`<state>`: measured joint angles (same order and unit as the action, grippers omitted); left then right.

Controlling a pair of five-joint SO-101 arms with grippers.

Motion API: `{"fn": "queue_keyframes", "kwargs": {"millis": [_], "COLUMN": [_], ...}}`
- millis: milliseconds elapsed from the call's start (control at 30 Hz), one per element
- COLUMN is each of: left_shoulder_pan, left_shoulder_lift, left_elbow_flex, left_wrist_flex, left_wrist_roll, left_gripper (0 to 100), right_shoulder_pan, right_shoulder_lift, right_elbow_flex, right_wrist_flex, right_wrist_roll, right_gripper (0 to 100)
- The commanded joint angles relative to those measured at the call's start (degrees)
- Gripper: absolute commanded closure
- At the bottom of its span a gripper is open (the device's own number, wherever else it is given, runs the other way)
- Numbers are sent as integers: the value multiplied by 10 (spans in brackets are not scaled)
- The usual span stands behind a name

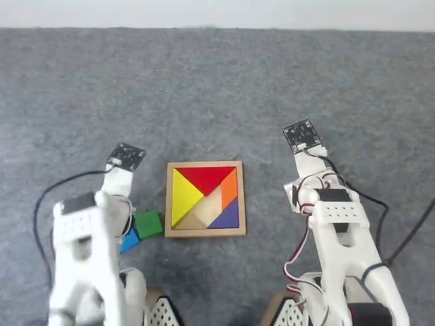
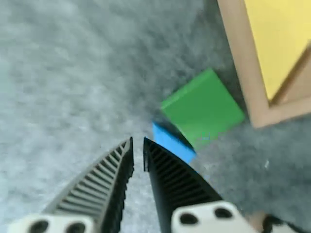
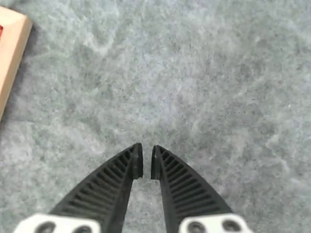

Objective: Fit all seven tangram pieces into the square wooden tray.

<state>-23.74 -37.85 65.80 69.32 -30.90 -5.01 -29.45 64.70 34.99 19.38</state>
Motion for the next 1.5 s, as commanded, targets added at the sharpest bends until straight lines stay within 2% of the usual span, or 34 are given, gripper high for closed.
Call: {"fn": "queue_keyframes", "kwargs": {"millis": [0,100,300,533,700,1267,1333,1467], "left_shoulder_pan": [-3,-4,14,178,258,272,272,281], "left_shoulder_lift": [162,171,100,-18,-29,-30,-30,-30], "left_elbow_flex": [-68,-69,-69,-33,-29,-49,-44,-32], "left_wrist_flex": [5,5,5,55,54,37,10,-90], "left_wrist_roll": [-33,-70,-77,-79,-20,-42,-33,43], "left_gripper": [946,887,829,826,803,790,790,790], "right_shoulder_pan": [4,4,4,4,4,4,4,4], "right_shoulder_lift": [-2,-2,-2,-4,-5,-5,-4,-3], "right_elbow_flex": [-2,-2,-2,-2,-2,-2,-2,-2], "right_wrist_flex": [-10,-10,-11,-11,-11,-11,-11,-11], "right_wrist_roll": [-2,-2,-2,-2,-2,-2,-2,-2], "right_gripper": [954,954,954,954,954,954,954,954]}}
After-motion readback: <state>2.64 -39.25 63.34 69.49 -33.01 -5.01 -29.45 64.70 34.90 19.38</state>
